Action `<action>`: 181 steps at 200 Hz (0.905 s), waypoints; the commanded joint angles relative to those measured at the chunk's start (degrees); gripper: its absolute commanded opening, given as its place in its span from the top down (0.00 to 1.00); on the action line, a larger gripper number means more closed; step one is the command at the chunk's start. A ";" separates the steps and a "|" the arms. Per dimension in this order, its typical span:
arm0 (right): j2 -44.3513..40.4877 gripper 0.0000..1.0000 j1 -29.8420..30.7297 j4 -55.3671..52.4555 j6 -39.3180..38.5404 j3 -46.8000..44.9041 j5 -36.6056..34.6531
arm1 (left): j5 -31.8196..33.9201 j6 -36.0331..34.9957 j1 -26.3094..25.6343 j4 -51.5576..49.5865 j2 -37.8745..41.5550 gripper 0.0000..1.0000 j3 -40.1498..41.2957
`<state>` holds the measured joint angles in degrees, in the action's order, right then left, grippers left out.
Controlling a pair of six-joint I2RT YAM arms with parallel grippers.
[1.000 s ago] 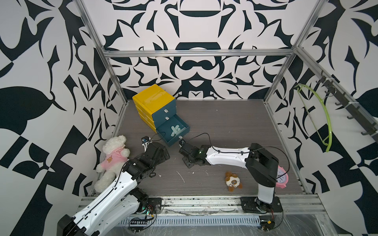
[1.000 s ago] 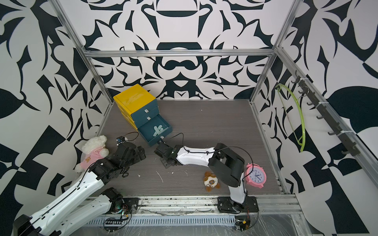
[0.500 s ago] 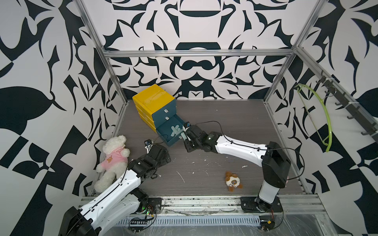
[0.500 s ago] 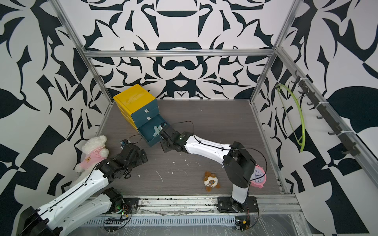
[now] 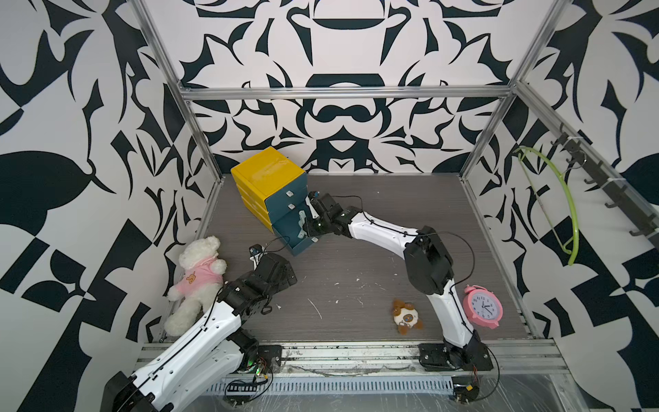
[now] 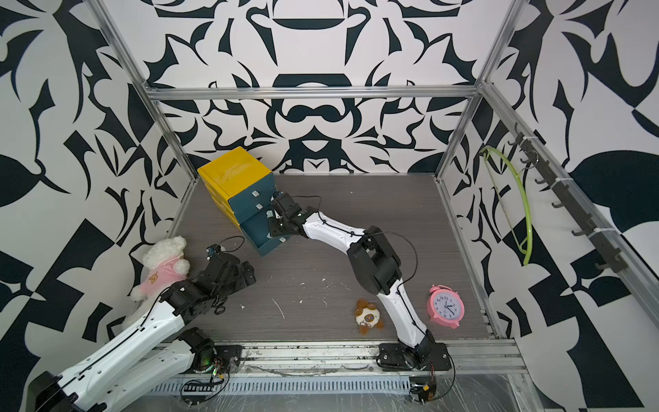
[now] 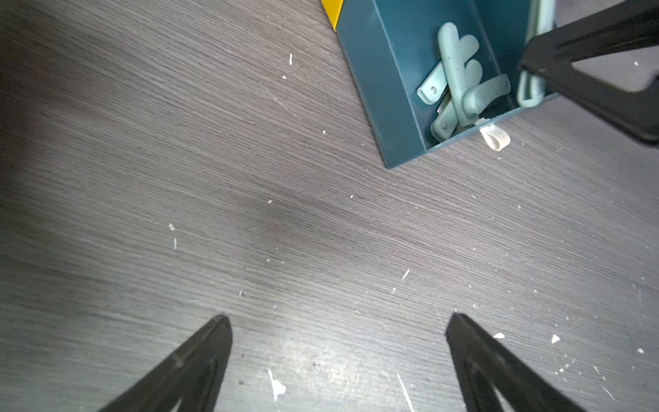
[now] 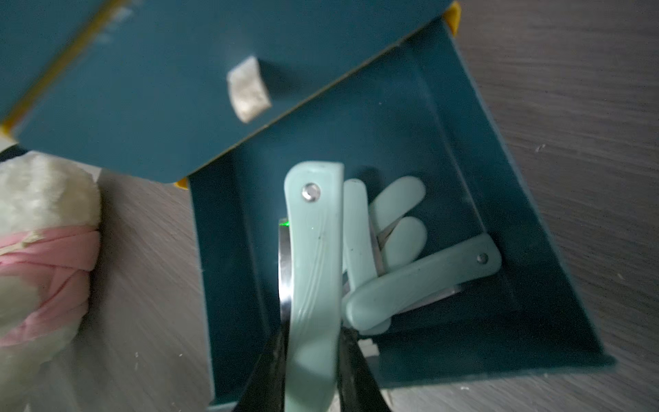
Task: Place the fruit knives into the drawer by color
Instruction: Place the fruit knife in the drawer, then close the drawer in the storage box.
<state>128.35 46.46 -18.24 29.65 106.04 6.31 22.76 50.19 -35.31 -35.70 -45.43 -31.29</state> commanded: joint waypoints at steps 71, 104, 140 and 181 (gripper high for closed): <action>-8.38 0.58 -0.47 4.27 2.28 -0.85 1.46 | -1.92 -3.01 0.52 -2.61 0.49 0.01 -7.46; -15.61 0.67 -0.49 8.50 4.54 -10.35 0.99 | -4.67 -8.10 3.83 -1.68 -4.34 0.01 -17.46; -21.43 0.75 -0.44 12.97 8.46 -21.07 0.65 | -8.56 -11.94 12.51 1.20 -14.01 0.01 -32.97; -24.36 0.80 -0.38 15.63 11.86 -29.63 -0.57 | -4.57 -16.38 17.88 2.45 -29.00 0.01 -49.73</action>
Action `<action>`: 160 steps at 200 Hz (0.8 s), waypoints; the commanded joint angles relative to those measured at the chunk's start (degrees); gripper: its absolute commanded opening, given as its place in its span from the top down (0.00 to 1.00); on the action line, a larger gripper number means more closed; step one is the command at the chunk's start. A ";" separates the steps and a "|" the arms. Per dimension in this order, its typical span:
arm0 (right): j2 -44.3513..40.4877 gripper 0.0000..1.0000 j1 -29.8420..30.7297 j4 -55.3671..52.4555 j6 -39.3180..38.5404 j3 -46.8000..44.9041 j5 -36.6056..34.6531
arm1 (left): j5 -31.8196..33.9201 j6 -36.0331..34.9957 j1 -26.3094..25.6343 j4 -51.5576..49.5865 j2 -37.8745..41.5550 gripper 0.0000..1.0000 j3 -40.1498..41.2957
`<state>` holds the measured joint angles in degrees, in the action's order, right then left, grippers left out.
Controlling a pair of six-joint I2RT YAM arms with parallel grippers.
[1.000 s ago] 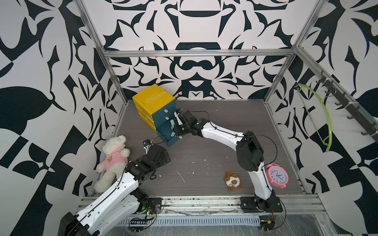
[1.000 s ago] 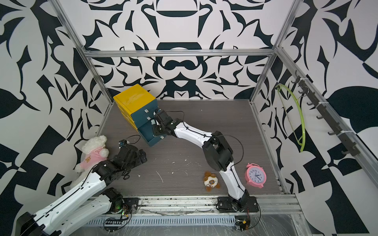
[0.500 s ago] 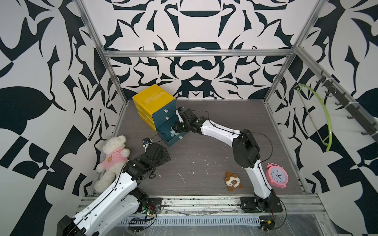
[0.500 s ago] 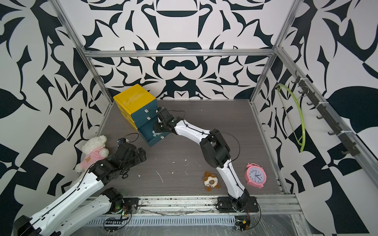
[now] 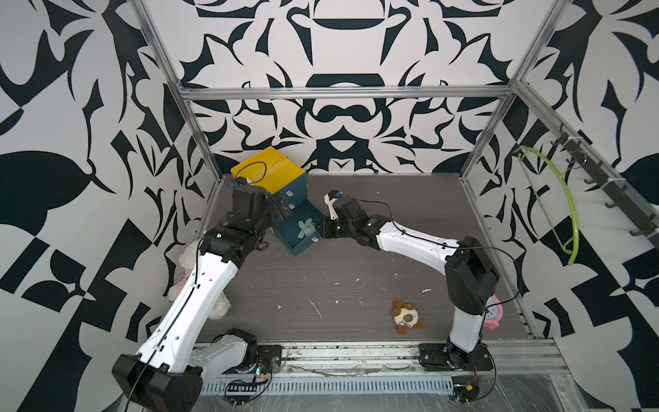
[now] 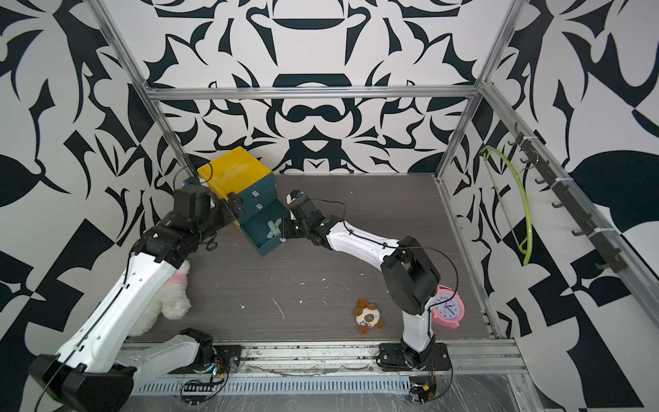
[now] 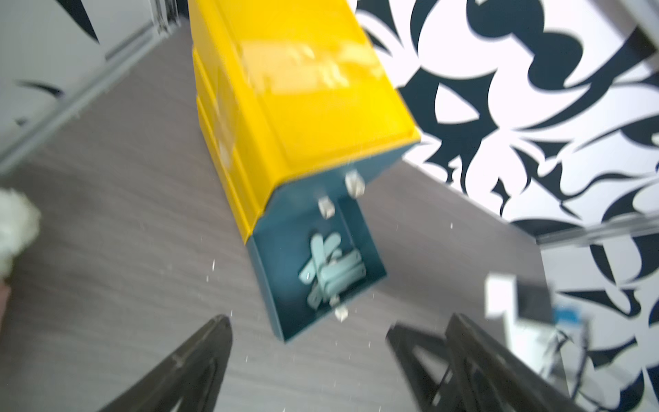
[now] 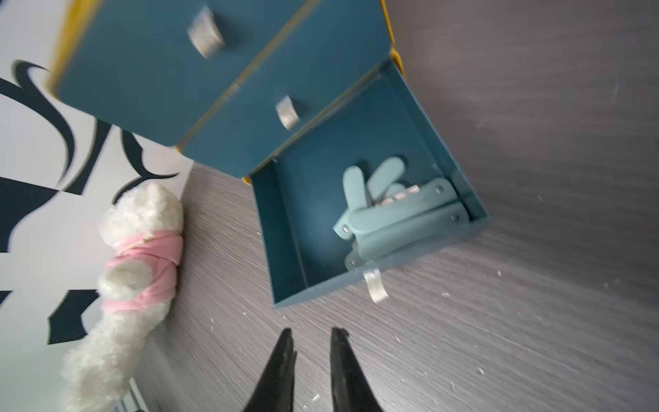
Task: Place the fruit knives into the drawer by color
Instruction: Close the drawer in the storage box.
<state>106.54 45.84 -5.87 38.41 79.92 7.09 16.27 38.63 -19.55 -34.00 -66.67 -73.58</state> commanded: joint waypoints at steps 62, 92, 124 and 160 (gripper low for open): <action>-2.88 0.83 0.49 5.03 5.48 -8.00 -2.25 | 10.46 -13.14 6.74 -8.74 -30.79 0.14 -27.89; -0.83 0.84 0.63 5.03 5.97 -7.07 -2.61 | 11.37 -14.98 7.92 -11.50 -36.15 0.22 -30.96; 2.49 0.84 0.70 4.40 6.45 -4.74 -3.29 | 10.45 -15.74 8.01 -11.62 -37.52 0.26 -29.45; 7.55 0.85 0.72 3.58 7.19 0.10 -3.26 | 8.54 -15.77 8.01 -10.62 -37.17 0.28 -27.05</action>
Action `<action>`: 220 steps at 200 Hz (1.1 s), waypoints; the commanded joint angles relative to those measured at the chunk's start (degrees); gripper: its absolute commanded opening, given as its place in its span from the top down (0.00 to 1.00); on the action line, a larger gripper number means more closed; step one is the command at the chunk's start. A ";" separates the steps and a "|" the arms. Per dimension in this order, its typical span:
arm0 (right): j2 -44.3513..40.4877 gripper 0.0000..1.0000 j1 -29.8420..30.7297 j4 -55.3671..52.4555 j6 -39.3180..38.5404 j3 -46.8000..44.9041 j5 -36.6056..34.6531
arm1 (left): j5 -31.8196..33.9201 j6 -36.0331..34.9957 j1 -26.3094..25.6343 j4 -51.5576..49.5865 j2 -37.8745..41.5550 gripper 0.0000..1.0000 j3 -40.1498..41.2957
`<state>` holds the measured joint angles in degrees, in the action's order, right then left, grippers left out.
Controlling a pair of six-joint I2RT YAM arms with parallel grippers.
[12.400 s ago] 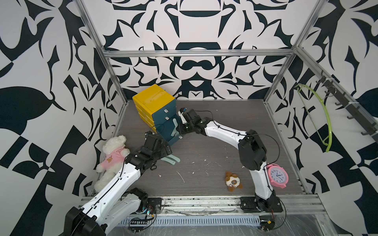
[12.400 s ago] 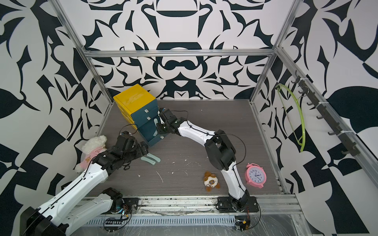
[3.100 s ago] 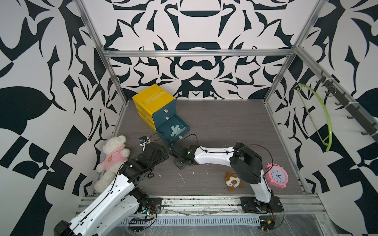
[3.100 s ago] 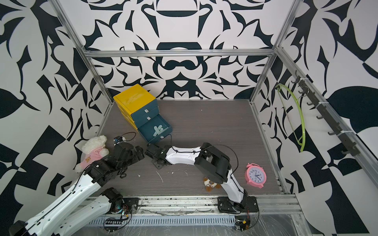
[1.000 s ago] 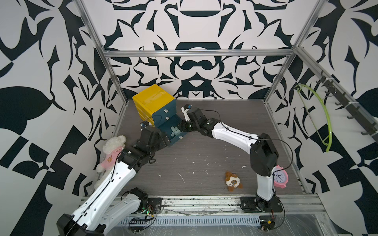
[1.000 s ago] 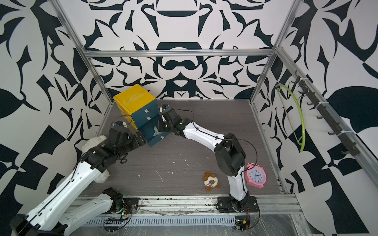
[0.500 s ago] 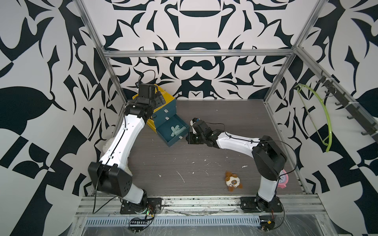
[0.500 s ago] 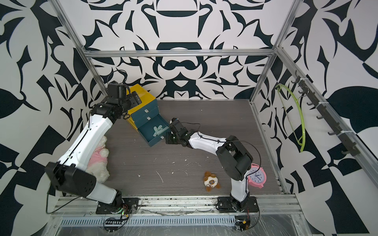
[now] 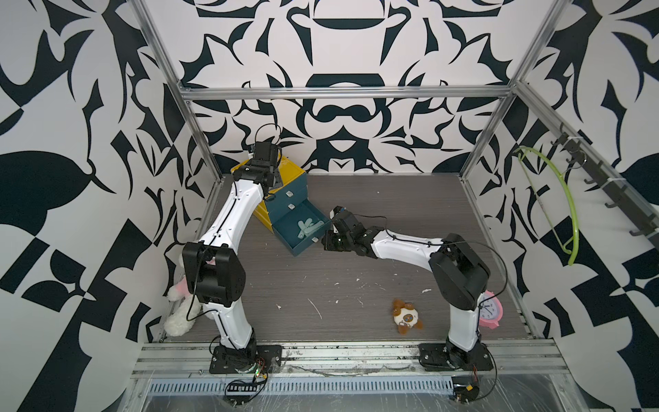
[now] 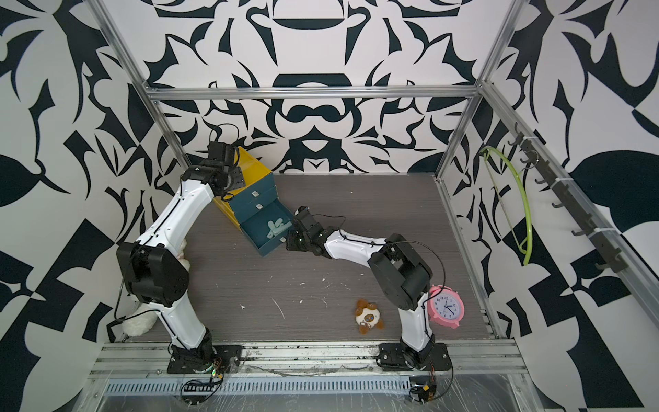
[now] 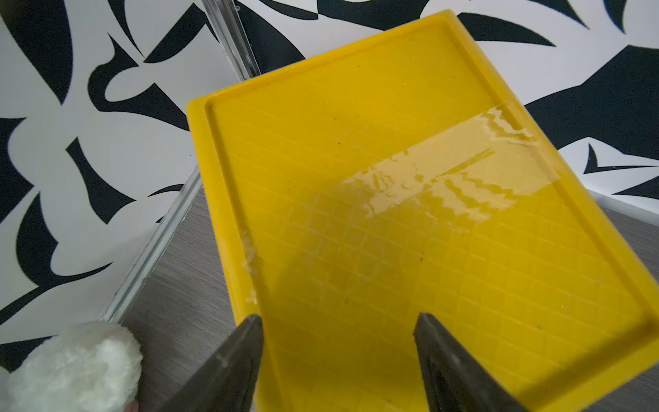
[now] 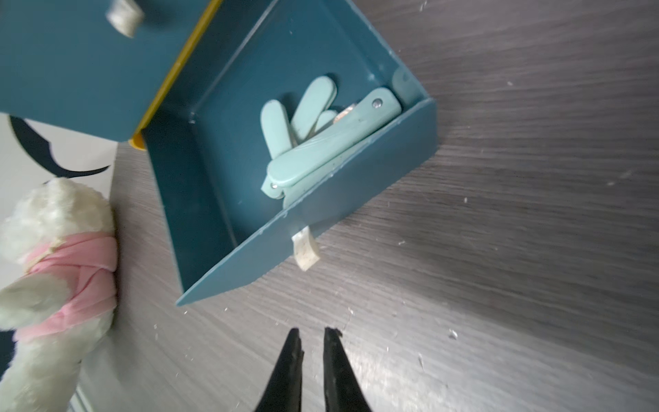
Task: Place the fruit knives into the drawer by color
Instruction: Close the drawer in the storage box.
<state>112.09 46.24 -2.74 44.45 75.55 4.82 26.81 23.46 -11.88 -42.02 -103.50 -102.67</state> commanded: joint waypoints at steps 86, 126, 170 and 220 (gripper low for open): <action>14.59 0.80 -0.41 9.53 7.37 16.95 2.65 | -5.18 0.05 0.28 -1.84 0.58 0.29 5.66; 19.47 0.76 -0.97 18.59 13.20 20.34 4.78 | -6.63 0.71 0.23 -1.23 0.94 0.29 7.98; 24.38 0.67 -1.09 25.34 17.55 24.76 6.68 | -7.59 0.88 0.19 -0.81 0.93 0.30 9.51; 28.60 0.59 -1.16 25.25 19.44 30.71 8.09 | -8.00 0.88 -0.07 -0.17 0.95 0.30 11.00</action>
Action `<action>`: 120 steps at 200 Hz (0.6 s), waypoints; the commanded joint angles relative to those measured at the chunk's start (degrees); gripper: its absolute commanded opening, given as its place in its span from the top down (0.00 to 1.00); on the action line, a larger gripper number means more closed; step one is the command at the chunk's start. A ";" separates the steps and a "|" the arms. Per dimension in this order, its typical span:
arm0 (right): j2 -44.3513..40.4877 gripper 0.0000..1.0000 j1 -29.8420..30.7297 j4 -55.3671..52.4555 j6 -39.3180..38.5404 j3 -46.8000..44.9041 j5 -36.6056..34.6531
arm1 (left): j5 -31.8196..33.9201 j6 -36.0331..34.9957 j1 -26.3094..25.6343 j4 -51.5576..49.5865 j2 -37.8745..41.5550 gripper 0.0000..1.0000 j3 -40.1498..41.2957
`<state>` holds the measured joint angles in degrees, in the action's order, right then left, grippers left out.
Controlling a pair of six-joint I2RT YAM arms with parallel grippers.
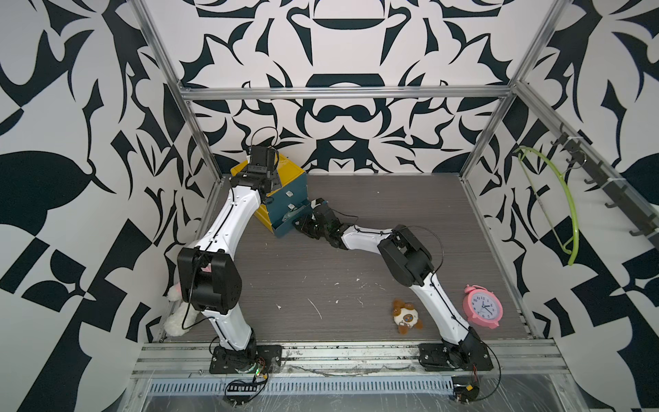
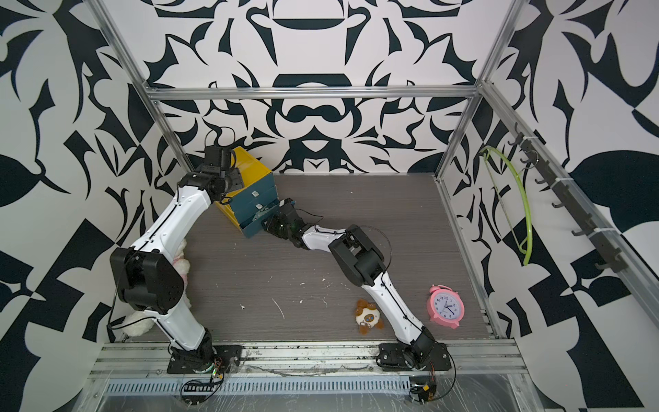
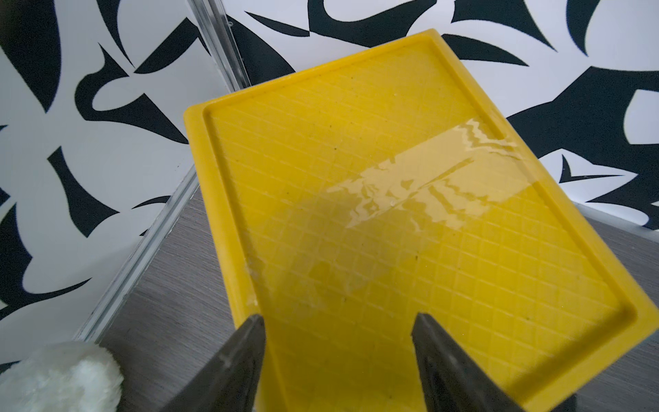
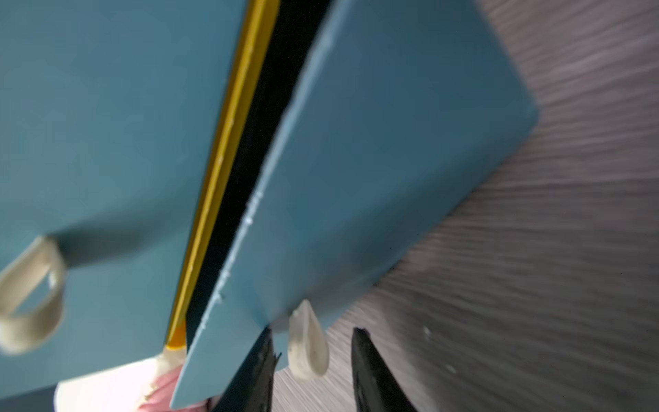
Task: Place the fruit knives into the drawer by color
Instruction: Close the drawer in the storage box.
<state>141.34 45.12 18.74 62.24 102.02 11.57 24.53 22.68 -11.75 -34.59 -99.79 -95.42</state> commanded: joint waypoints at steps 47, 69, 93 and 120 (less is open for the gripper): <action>2.91 0.54 -0.07 2.97 2.70 9.17 3.28 | -6.10 1.49 -0.86 -7.16 -2.87 0.28 4.64; 3.51 0.54 -0.09 2.40 3.11 10.39 3.45 | -6.71 1.58 -0.99 -6.74 -2.54 0.27 5.39; 3.27 0.54 -0.13 2.47 3.15 10.36 3.46 | -7.55 1.71 -1.08 -6.28 -2.34 0.27 5.93; 0.58 0.53 -0.20 3.90 2.31 7.22 3.59 | -7.86 1.76 -1.09 -6.50 -1.69 0.24 5.53</action>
<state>146.23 45.08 19.09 64.84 109.65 14.85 21.74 22.68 -12.73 -31.48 -99.29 -93.19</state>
